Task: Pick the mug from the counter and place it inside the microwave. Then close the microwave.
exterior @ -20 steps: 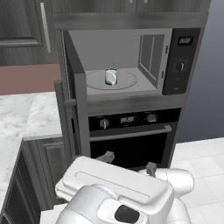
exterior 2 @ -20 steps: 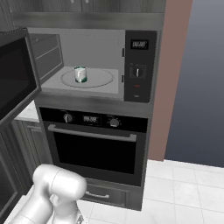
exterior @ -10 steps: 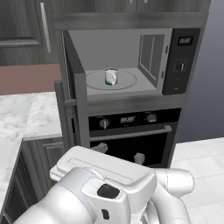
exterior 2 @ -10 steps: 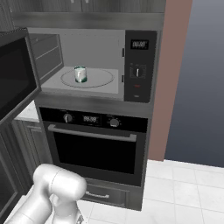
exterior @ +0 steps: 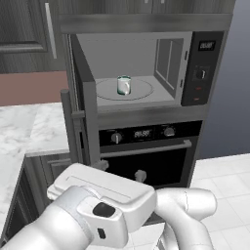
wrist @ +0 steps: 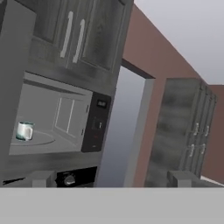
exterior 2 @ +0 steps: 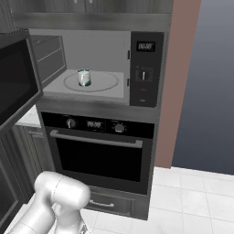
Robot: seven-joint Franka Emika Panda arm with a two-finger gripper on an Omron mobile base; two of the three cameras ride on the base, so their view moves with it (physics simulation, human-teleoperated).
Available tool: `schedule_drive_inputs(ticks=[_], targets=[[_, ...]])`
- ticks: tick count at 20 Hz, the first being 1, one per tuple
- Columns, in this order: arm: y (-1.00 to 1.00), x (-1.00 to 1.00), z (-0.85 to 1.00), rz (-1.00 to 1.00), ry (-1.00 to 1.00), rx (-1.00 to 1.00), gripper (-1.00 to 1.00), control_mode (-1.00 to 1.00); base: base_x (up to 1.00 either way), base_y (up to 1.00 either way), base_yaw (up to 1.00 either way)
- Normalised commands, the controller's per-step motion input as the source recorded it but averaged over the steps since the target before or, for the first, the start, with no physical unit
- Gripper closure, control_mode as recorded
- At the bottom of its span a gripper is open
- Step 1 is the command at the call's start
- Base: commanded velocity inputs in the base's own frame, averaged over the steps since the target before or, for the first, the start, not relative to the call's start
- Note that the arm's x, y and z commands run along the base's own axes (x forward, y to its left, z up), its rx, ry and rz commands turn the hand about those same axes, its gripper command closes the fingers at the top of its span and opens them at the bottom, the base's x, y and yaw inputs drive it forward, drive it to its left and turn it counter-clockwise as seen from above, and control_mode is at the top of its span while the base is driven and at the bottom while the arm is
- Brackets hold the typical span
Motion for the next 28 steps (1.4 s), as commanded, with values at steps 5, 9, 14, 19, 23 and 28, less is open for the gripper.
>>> schedule_drive_inputs(ticks=[5,9,14,19,23,28], targets=[[0.21,0.22,-0.12,-0.04,0.00,0.00,-1.00,-1.00,0.00,0.00,0.00],[0.37,0.38,-0.19,-0.13,0.00,-0.03,-1.00,-1.00,0.00,0.00,0.00],[0.57,0.20,-0.19,-0.14,0.00,-0.03,-1.00,-1.00,0.00,0.00,0.00],[0.44,0.28,-0.22,-0.14,0.00,-0.04,-1.00,-1.00,0.00,0.00,0.00],[0.21,0.21,-0.23,-0.07,0.00,0.00,-1.00,-1.00,0.00,0.00,0.00],[0.05,0.27,-0.11,-0.01,0.00,0.00,-1.00,-1.00,0.00,0.00,0.00]])
